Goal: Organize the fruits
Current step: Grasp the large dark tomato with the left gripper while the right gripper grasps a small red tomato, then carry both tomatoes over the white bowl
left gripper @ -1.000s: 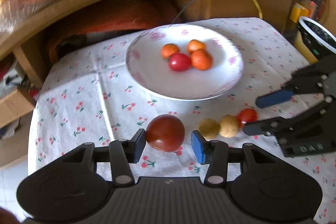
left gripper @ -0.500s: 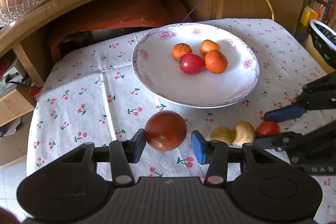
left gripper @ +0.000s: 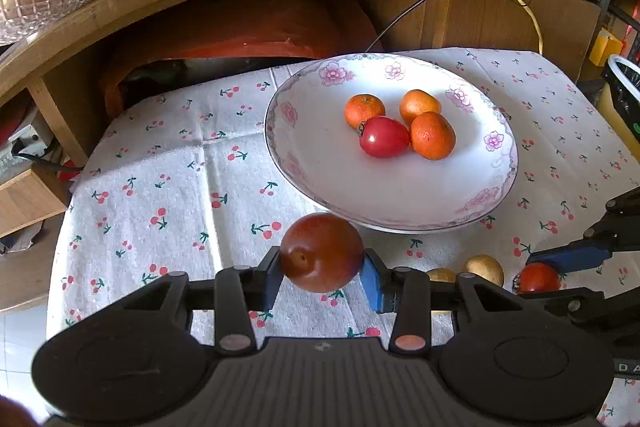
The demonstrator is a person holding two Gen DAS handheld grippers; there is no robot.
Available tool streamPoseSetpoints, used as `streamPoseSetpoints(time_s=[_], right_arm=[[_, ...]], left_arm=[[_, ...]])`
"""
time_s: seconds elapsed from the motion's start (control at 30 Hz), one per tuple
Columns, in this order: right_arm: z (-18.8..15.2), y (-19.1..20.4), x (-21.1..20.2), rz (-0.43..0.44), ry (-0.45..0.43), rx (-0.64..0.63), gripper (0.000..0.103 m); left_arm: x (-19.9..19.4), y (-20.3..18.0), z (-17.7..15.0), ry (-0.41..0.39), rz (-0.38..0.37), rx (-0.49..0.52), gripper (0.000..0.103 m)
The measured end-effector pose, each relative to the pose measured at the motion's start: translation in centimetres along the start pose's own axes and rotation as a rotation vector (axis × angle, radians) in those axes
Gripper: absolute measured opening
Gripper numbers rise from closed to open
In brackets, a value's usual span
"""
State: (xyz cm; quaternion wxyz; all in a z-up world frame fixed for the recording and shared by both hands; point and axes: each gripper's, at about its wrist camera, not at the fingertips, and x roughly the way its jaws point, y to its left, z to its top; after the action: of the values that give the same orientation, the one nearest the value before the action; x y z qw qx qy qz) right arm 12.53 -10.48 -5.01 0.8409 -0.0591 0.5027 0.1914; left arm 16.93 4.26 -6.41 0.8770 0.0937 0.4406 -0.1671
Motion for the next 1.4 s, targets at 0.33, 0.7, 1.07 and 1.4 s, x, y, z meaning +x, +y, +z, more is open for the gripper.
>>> streamPoseSetpoints(time_s=[0.33, 0.7, 1.07, 1.4], right_arm=[[-0.3, -0.4, -0.4, -0.015, 0.001, 0.012, 0.023], [0.1, -0.9, -1.7, -0.022, -0.033, 0.031, 0.023], [1.7, -1.3, -2.3, -0.055, -0.084, 0.041, 0.023], [4.0, -1.4, -2.4, -0.097, -0.136, 0.030, 0.023]], left_arm=[[-1.0, -0.2, -0.3, -0.007, -0.010, 0.025, 0.048], [-2.9, -0.9, -0.3, -0.027, -0.041, 0.049, 0.048], [-4.1, -1.9, 0.8, -0.069, -0.055, 0.068, 0.048], [-3.6, -2.1, 2.2, -0.087, -0.022, 0.063, 0.048]])
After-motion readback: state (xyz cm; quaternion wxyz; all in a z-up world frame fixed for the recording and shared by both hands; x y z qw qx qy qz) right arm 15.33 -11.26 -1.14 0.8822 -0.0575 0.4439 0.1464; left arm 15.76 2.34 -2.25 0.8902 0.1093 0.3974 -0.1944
